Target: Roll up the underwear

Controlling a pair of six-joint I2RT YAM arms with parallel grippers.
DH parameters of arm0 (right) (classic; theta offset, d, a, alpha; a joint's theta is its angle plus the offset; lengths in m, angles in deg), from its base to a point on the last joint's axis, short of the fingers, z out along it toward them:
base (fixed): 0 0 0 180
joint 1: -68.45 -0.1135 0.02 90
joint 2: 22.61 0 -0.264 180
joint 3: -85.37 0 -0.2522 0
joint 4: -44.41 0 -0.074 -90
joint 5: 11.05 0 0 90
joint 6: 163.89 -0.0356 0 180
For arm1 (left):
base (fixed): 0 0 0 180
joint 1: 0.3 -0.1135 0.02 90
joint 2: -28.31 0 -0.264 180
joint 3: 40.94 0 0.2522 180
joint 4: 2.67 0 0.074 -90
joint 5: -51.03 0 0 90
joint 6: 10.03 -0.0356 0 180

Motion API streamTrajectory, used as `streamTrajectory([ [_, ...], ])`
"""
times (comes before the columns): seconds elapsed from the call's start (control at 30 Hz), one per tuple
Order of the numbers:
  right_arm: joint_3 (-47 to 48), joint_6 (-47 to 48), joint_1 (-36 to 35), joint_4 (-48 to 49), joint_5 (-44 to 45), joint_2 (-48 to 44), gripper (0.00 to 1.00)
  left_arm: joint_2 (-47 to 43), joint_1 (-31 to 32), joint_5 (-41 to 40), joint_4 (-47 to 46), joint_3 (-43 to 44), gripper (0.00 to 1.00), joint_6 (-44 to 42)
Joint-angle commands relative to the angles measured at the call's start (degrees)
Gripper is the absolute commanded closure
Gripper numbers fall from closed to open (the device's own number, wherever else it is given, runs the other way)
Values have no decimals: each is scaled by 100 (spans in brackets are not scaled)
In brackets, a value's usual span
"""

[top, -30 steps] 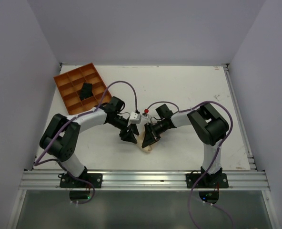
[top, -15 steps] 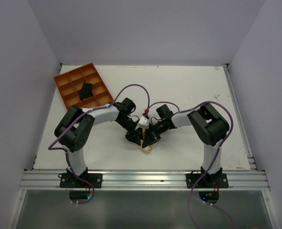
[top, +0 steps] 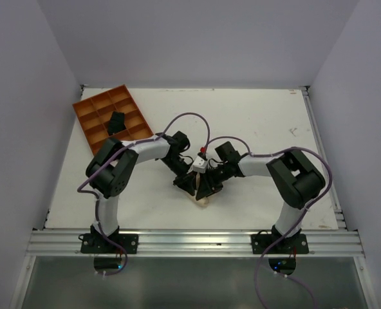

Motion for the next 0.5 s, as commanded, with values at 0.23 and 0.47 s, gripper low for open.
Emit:
streamTrajectory([
  [0.23, -769, -425, 30, 58, 1678, -1333, 52, 553, 213, -367, 500, 449, 93, 54],
  [0.47, -1111, -688, 30, -135, 2468, -2396, 48, 773, 328, -578, 606, 713, 93, 265],
])
